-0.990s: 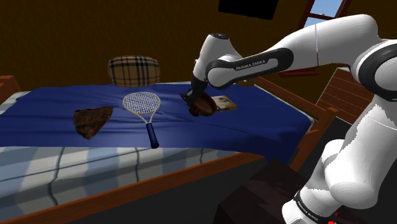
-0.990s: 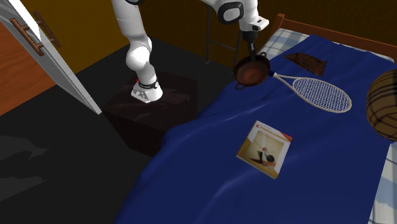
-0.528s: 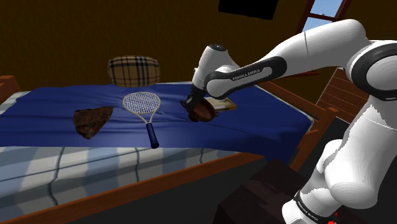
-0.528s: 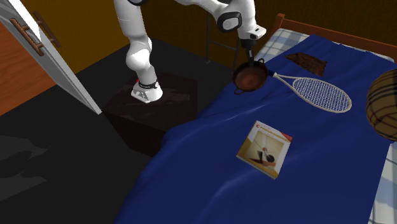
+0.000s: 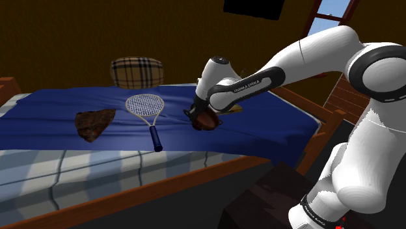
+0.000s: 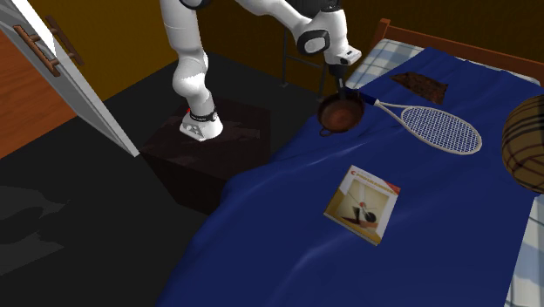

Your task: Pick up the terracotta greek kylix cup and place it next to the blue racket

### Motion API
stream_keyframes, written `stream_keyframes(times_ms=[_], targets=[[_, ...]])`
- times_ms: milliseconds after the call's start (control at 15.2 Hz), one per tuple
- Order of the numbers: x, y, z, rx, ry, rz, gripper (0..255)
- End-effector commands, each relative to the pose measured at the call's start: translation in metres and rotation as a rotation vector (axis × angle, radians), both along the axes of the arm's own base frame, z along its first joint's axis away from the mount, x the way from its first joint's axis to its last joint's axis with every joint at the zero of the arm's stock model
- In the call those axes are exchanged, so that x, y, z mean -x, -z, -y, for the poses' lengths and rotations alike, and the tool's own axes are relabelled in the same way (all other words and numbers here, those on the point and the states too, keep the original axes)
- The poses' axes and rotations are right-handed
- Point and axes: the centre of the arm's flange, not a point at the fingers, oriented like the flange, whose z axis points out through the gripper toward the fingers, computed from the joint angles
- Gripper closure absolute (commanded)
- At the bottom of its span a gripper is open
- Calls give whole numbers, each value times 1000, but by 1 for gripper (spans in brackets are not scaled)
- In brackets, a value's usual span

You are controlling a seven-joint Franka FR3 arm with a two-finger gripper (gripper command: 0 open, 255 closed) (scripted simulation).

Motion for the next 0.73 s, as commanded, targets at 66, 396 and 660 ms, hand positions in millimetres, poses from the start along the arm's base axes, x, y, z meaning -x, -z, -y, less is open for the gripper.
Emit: stream_keyframes(times_ms=[66, 396, 660], targets=[[1, 15, 0, -1, 0, 2, 255], [1, 22, 0, -1, 0, 2, 255], [1, 22, 0, -1, 0, 2, 255]])
